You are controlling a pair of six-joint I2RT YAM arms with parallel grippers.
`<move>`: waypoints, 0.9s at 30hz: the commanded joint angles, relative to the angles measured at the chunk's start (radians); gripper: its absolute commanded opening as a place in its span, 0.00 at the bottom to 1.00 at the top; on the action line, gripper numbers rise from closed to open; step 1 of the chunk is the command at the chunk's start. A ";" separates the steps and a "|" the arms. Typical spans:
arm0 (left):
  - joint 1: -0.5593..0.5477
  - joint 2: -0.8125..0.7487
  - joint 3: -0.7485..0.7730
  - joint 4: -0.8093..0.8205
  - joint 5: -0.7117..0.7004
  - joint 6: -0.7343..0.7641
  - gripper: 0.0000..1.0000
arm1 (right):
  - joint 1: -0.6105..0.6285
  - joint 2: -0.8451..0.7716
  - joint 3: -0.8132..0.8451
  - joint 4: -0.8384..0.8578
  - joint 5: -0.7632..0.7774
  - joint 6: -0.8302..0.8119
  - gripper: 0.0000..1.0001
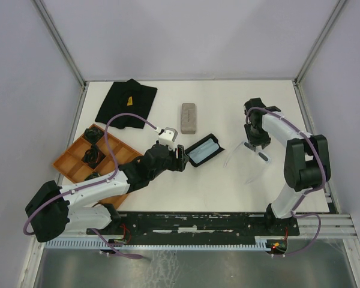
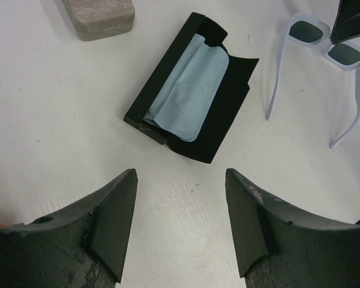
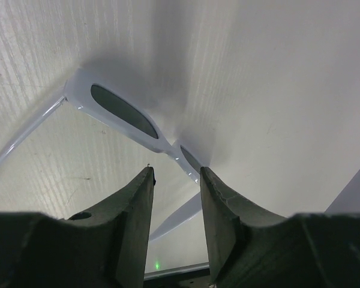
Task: Organize the sunglasses
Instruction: Pick up the sunglasses from the center of the board.
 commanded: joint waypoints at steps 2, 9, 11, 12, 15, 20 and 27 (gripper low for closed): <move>0.002 -0.004 0.030 0.041 0.006 0.005 0.67 | -0.003 0.027 0.046 0.008 0.042 -0.008 0.44; 0.001 -0.005 0.031 0.039 0.007 0.005 0.67 | -0.002 0.059 0.051 0.026 0.035 -0.013 0.40; 0.002 -0.008 0.030 0.038 0.006 0.005 0.67 | -0.003 0.064 0.052 0.031 0.029 -0.016 0.38; 0.002 -0.008 0.029 0.038 0.004 0.005 0.67 | -0.003 0.069 0.054 0.031 0.028 -0.015 0.37; 0.002 -0.009 0.029 0.037 0.000 0.007 0.67 | -0.003 0.080 0.058 0.031 0.028 -0.016 0.34; 0.002 -0.010 0.029 0.037 -0.001 0.005 0.67 | -0.003 0.081 0.058 0.039 0.003 -0.015 0.28; 0.003 -0.012 0.029 0.036 -0.003 0.006 0.67 | -0.004 0.078 0.051 0.038 0.010 -0.005 0.20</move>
